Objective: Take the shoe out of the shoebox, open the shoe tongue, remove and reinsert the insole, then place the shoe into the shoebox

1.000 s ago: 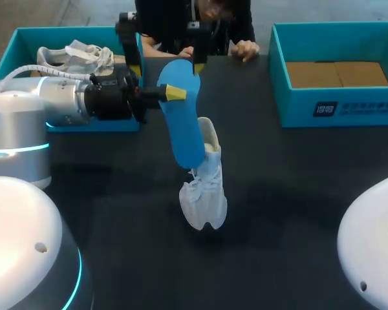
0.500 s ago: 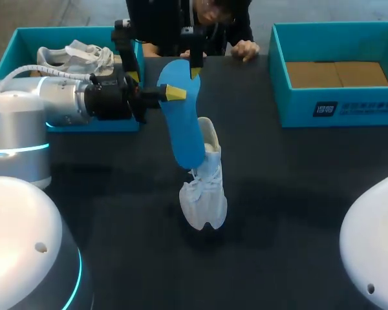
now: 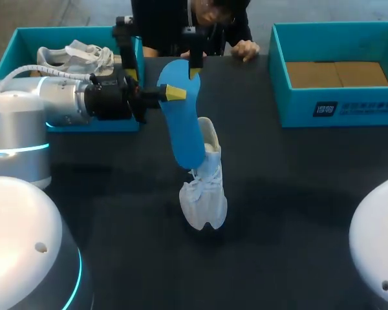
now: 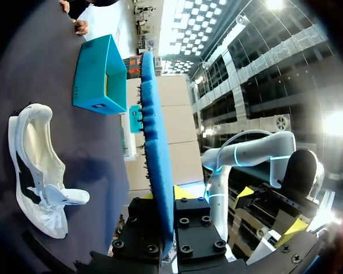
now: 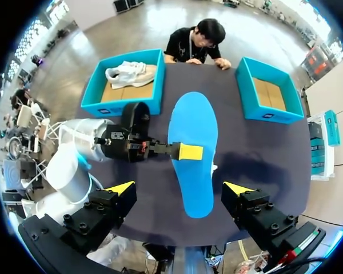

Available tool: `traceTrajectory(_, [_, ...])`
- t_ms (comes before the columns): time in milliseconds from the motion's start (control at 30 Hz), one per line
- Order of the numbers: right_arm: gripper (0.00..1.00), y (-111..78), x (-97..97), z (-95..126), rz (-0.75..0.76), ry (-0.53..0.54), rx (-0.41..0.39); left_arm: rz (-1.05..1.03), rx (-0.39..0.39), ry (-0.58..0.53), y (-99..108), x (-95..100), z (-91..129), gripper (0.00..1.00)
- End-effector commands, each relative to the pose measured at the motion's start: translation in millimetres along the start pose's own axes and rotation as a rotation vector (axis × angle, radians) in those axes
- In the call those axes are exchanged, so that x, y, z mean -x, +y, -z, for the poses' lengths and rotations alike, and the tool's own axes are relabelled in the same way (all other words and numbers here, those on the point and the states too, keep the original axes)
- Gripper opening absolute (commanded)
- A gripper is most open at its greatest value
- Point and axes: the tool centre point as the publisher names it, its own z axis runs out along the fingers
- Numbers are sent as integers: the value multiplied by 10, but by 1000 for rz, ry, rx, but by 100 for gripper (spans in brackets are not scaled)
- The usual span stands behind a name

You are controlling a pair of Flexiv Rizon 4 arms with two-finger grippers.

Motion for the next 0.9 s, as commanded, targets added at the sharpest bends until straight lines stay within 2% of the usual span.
traceTrajectory(33, [100, -11, 170, -17, 1, 86, 7, -1, -3, -2, 12, -5, -2, 0])
traceTrajectory(333, [100, 11, 419, 50, -7, 154, 22, -1, -3, -2, 12, -5, -2, 0])
traceTrajectory(900, [100, 49, 933, -30, -36, 505, 50, -1, -3, -2, 12, -5, -2, 0])
